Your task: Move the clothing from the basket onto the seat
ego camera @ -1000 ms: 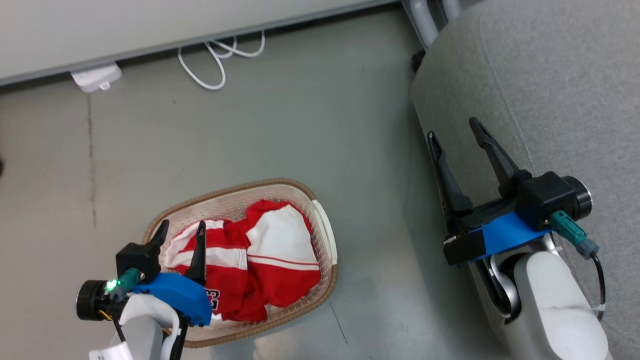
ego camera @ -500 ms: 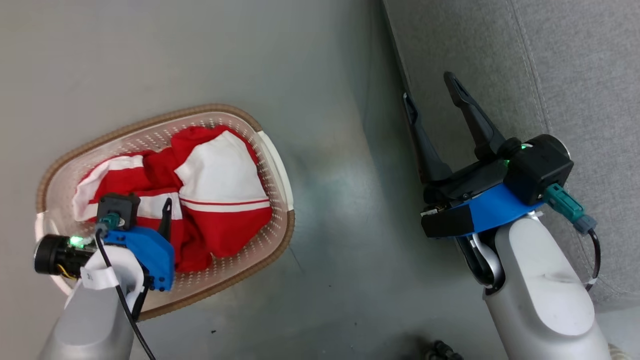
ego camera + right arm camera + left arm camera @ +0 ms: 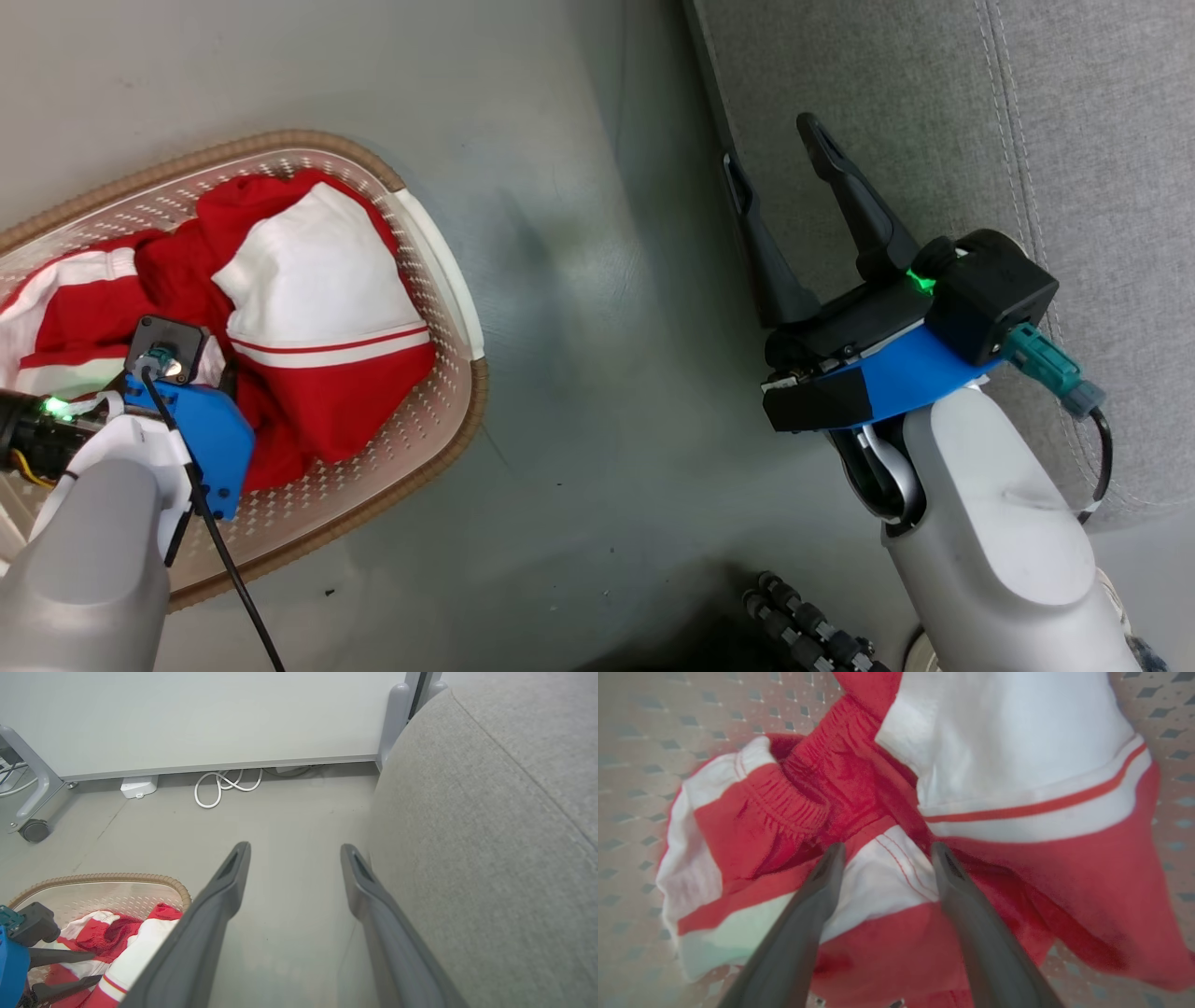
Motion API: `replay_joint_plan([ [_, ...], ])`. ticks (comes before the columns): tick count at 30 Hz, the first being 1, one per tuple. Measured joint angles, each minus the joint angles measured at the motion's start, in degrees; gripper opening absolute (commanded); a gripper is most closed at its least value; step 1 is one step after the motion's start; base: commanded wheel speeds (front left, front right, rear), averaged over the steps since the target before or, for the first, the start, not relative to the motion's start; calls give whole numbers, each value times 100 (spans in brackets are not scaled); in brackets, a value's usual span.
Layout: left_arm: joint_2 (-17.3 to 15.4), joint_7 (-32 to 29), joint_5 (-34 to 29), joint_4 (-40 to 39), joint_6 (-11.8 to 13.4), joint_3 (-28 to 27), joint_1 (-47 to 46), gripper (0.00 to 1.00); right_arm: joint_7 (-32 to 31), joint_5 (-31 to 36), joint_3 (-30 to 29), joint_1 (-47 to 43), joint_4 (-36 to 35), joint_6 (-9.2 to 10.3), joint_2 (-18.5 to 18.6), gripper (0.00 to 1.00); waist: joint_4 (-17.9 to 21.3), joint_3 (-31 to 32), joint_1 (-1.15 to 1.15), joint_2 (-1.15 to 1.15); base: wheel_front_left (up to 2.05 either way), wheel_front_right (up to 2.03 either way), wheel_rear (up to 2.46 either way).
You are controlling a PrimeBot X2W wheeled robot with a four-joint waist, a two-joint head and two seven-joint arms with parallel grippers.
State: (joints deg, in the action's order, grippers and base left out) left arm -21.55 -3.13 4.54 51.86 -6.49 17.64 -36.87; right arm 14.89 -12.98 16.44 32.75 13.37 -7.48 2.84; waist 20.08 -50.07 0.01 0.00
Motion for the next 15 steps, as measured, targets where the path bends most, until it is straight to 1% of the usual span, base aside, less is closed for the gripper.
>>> replay_joint_plan([
  [5, -114, -389, -67, 143, 131, 87, -24, 100, 8, -75, 13, 56, -100, 0, -1, 100, 78, -74, -1, 0, 0, 0, 0],
  [13, -202, -1021, -161, 101, 148, 249, -93, 100, 8, -178, 25, 95, -227, -1, -1, 100, 122, -235, -1, 0, 0, 0, 0],
  [15, -226, -1174, -158, 82, 188, 263, -93, 100, 8, -212, 44, 110, -256, -1, -2, 100, 141, -277, -1, 0, 0, 0, 0],
])
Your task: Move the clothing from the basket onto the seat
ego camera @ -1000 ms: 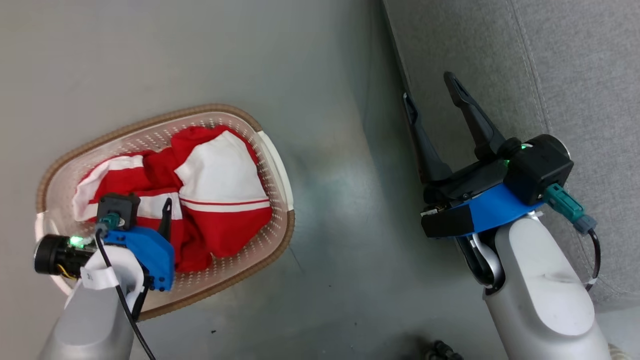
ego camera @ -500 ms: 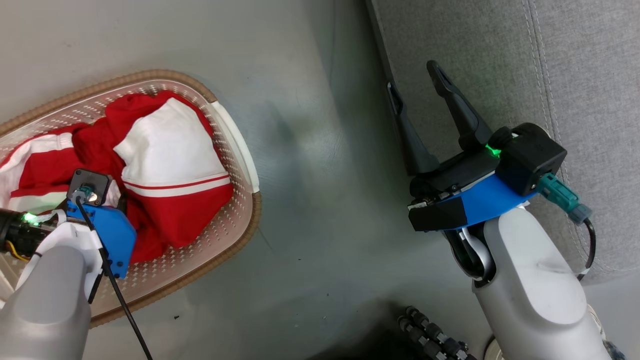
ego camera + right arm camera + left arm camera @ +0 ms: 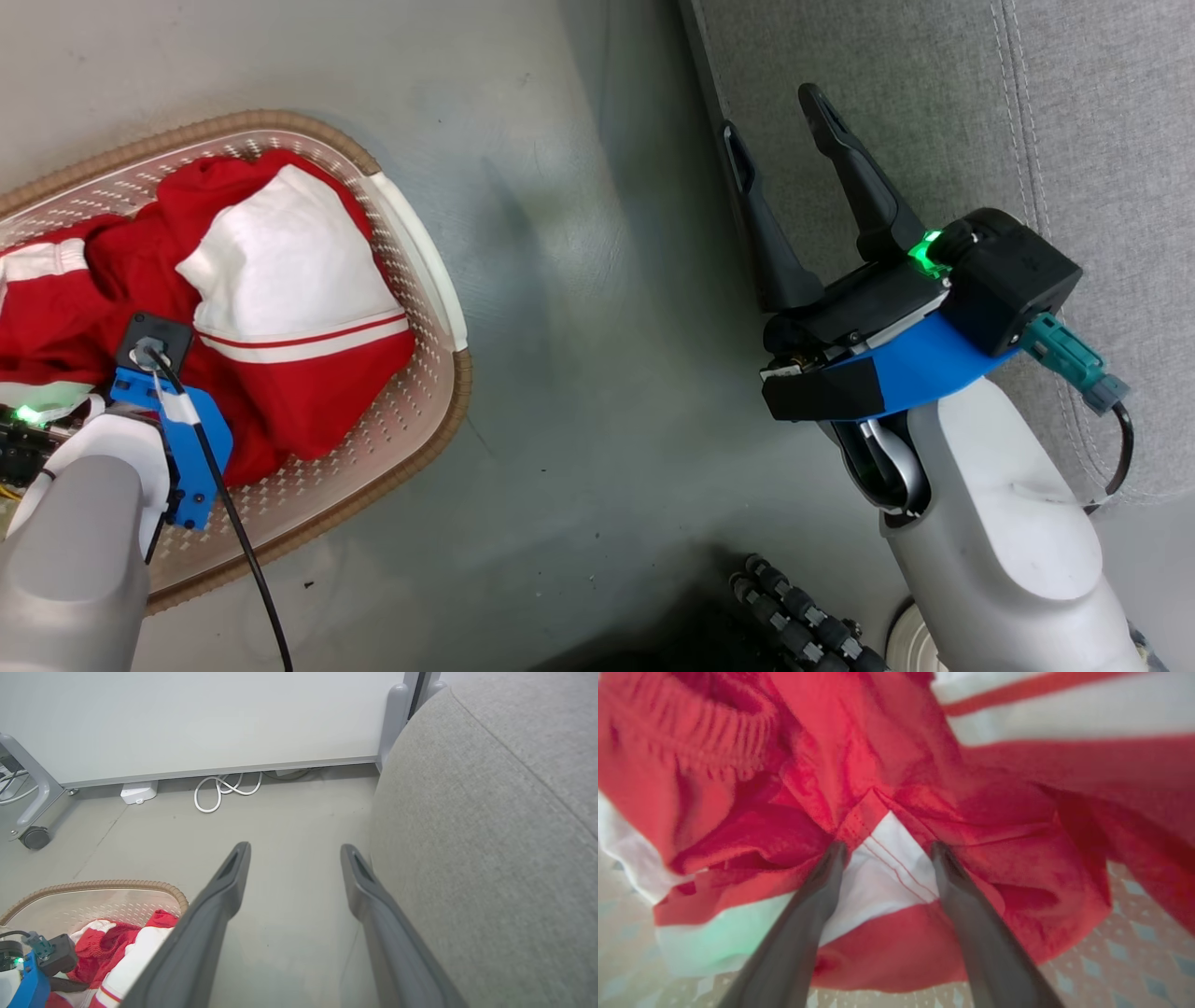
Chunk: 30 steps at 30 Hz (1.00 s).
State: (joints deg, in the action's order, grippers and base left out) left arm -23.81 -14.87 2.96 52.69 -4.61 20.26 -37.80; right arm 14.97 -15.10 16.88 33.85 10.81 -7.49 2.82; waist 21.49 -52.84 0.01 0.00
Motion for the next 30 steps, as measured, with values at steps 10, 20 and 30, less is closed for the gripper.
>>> replay_joint_plan([
  [10, -79, -416, 75, -293, 57, 42, 35, 0, 0, -54, -7, 23, -11, 0, 1, 100, 83, -77, 0, 0, 0, 0, 0],
  [20, -94, -533, 223, -581, 62, 58, 140, 0, 0, -51, -22, 68, 24, 1, 1, 100, 67, -7, 0, 0, 0, 0, 0],
  [30, 471, -10, 572, -433, 181, 35, 277, 0, 1, 399, -163, -14, 410, 0, -3, 100, -158, 617, 0, 0, 0, 0, 0],
])
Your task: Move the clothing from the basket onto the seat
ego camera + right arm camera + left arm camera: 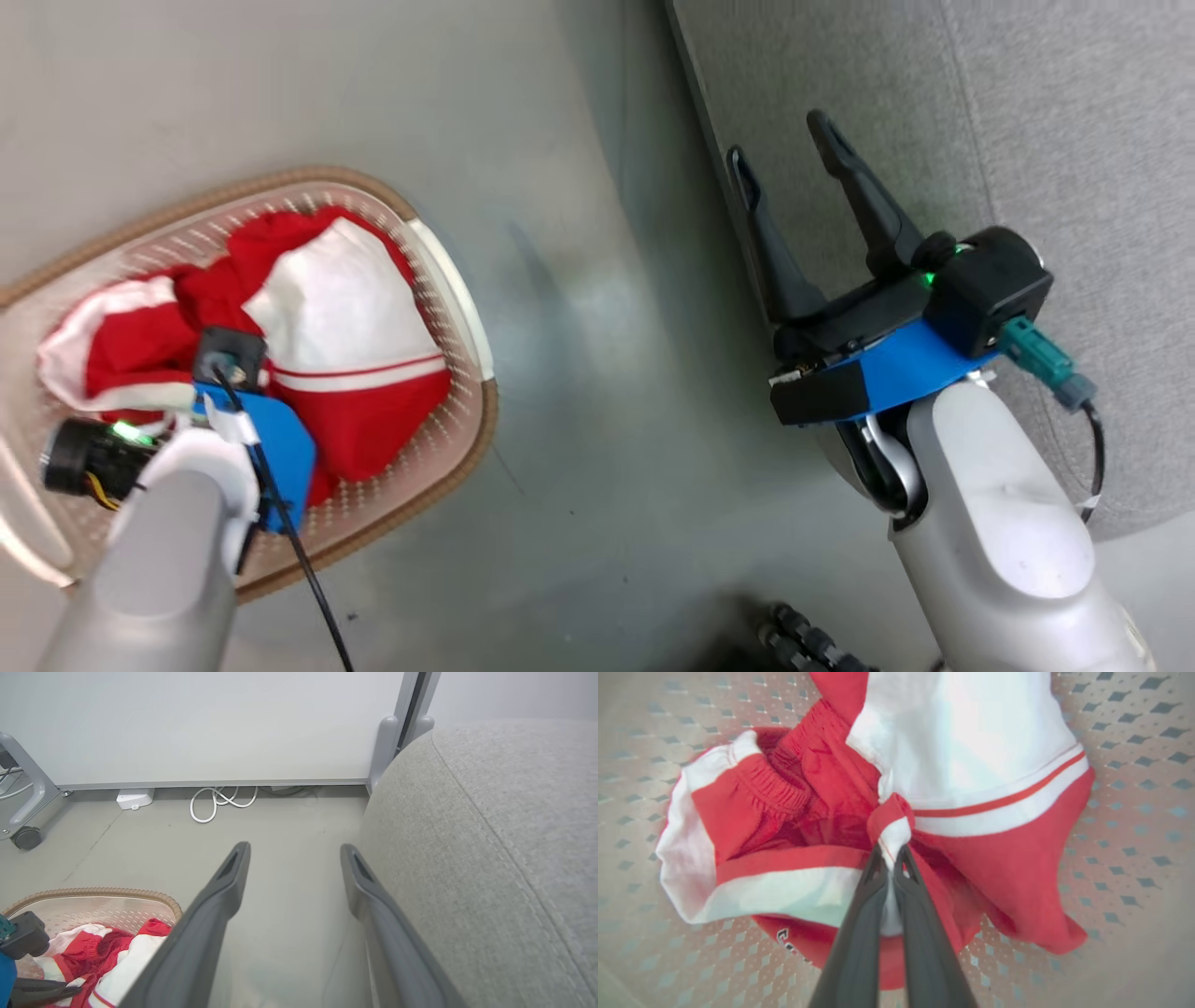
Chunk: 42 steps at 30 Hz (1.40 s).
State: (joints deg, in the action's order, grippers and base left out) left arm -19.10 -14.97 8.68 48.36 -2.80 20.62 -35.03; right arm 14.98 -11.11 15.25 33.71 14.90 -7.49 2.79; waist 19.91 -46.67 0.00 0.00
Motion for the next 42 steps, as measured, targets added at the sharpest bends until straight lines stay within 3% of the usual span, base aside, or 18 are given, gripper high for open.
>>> replay_joint_plan([
  [4, 345, 356, 158, 282, 13, -4, 138, 0, 1, 242, -40, -185, 264, 0, -3, 100, -161, 508, 0, 0, 0, 0, 0],
  [10, 985, 1238, 493, 636, -170, -9, 263, 0, -153, 555, -265, -667, 550, 0, -3, 100, -517, 1596, -1, -1, 0, 0, 0],
  [18, 1405, 2072, 864, 749, -380, 70, 363, 0, -492, 655, -482, -1334, 520, 0, -4, 100, -967, 2898, -2, -1, 0, 0, 0],
  [30, 1601, 2391, 1628, -105, -441, 759, 132, 0, -891, 549, -357, -1986, 246, 0, -3, 100, -1532, 4218, -2, -1, 0, 0, 0],
  [42, 1617, 1887, 2604, -970, -426, 1234, -332, 0, -1080, 503, -272, -2262, 120, 0, -2, 100, -1667, 4701, -2, 0, 0, 0, 0],
])
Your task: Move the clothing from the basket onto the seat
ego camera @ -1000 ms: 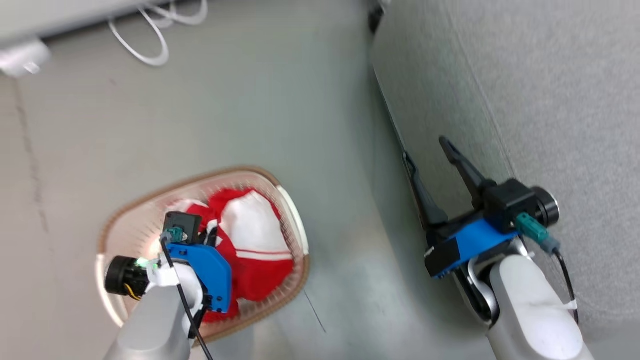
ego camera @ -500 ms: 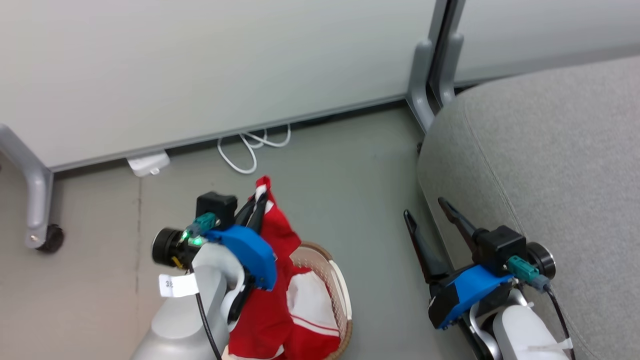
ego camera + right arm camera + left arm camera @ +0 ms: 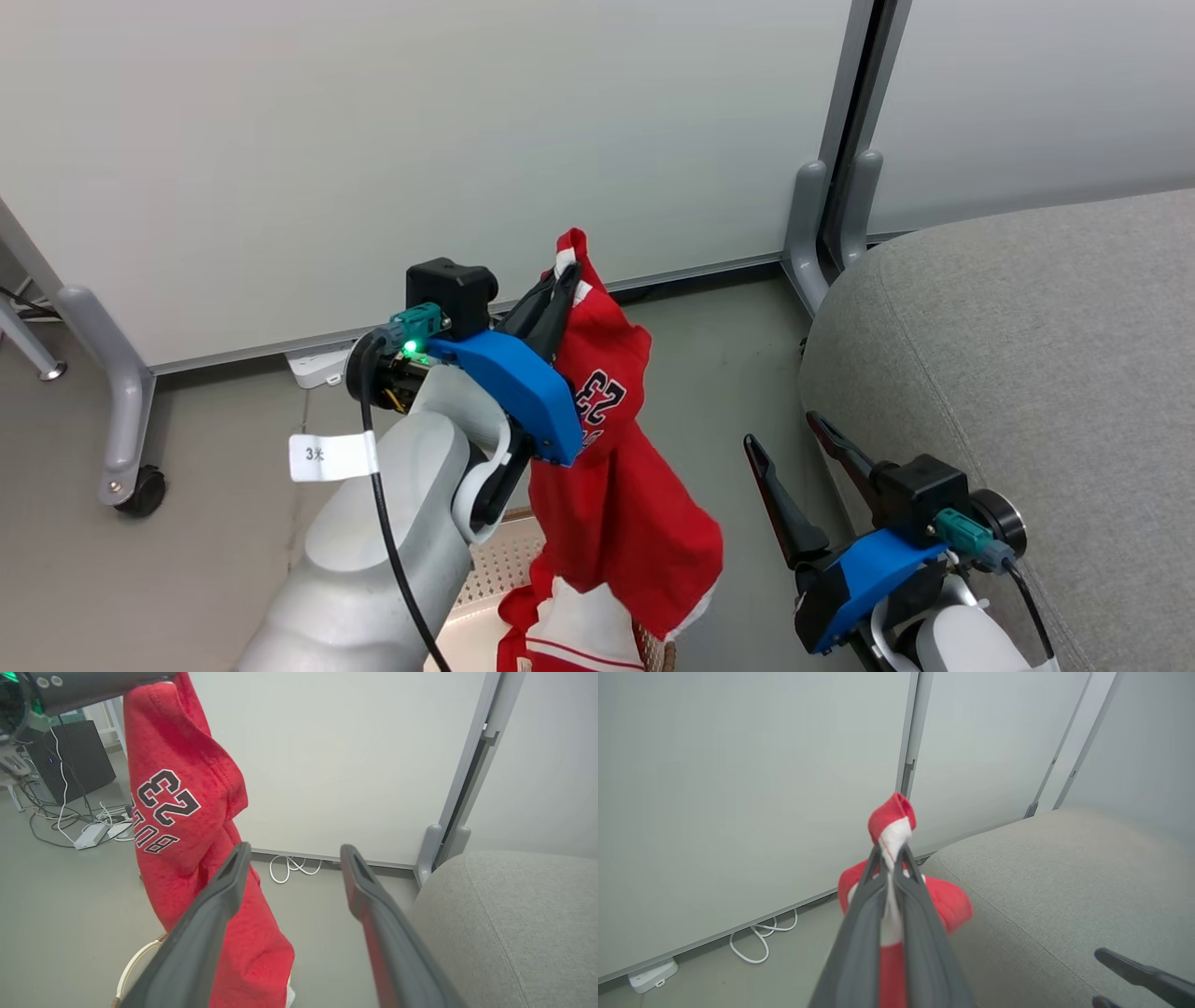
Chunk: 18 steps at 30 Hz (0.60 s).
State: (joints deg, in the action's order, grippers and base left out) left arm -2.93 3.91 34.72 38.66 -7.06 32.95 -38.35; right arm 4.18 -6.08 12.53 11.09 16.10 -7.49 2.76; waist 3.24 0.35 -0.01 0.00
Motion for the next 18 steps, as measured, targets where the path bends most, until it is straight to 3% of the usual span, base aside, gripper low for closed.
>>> replay_joint_plan([
  [11, 4, -74, 256, -99, 209, 331, -66, 0, -66, -66, 159, -48, -42, 0, 1, 100, 100, 53, 1, 0, 0, 0, 0],
  [18, 3, -80, 360, -90, 248, 517, -67, 0, -178, -664, 853, 277, 221, 0, 1, 100, 109, 8, 2, 0, 0, 0, 0],
])
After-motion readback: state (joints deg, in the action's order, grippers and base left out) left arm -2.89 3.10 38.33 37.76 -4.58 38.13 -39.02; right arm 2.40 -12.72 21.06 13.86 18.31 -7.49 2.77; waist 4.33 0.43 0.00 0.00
